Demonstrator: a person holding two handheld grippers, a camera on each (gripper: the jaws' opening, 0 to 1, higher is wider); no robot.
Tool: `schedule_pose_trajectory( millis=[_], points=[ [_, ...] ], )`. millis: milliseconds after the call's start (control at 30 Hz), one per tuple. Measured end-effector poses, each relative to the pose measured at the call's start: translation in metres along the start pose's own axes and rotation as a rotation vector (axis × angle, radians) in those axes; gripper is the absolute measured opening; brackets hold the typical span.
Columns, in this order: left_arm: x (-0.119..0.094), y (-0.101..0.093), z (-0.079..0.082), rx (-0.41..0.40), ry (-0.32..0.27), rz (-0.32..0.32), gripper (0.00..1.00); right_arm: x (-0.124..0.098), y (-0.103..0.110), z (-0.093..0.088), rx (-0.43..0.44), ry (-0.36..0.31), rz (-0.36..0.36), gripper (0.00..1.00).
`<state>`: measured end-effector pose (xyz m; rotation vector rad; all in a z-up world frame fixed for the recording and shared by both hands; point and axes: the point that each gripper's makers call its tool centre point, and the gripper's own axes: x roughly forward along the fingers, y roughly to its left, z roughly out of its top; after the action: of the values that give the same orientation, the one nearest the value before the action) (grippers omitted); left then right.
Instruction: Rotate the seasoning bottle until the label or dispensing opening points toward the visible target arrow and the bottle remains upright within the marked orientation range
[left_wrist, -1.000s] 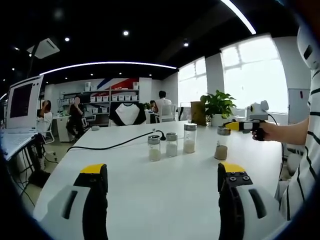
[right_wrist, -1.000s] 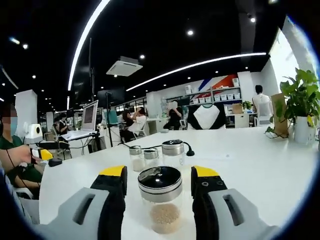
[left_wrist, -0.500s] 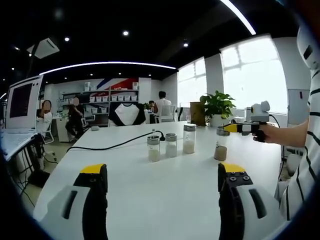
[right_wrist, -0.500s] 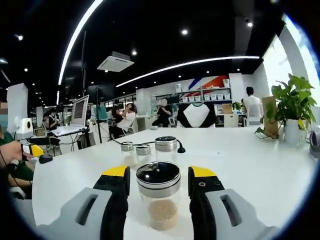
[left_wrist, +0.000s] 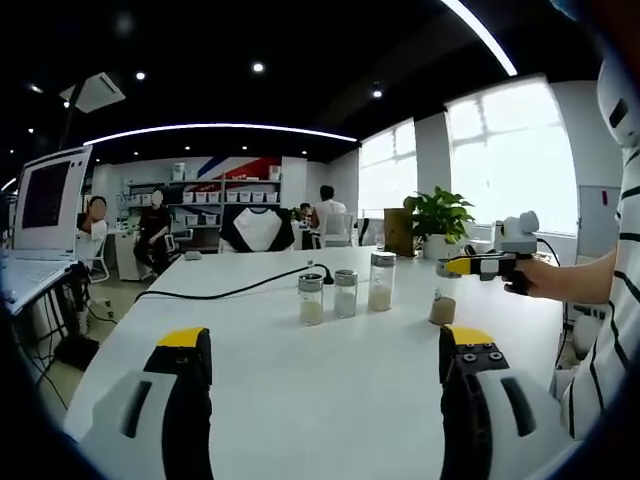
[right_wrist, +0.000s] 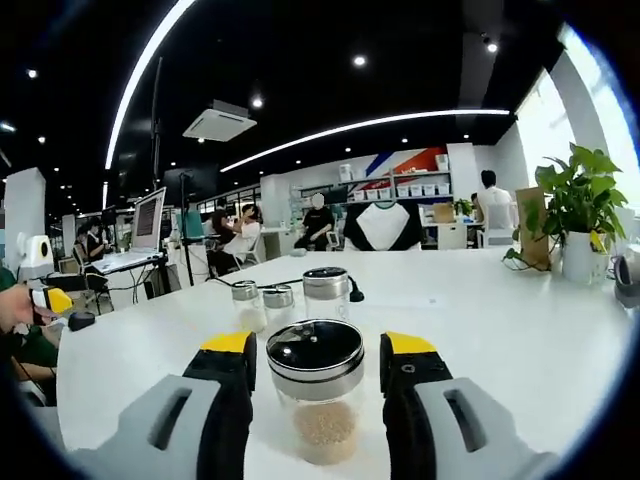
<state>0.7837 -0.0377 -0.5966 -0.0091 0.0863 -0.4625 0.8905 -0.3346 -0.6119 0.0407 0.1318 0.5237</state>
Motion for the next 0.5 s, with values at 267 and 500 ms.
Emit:
schedule_pose_trajectory(
  millis=[267, 500],
  points=[
    [0.0008, -0.0024, -0.0037, -0.004, 0.01, -0.004, 1.0, 0.0019, 0.0007, -0.0038, -0.013, 0.017, 0.016, 0.4],
    [0.0008, -0.0017, -0.0044, -0.005, 0.015, -0.002, 1.0, 0.0021, 0.0026, -0.0033, -0.018, 0.011, 0.031, 0.38]
  ],
)
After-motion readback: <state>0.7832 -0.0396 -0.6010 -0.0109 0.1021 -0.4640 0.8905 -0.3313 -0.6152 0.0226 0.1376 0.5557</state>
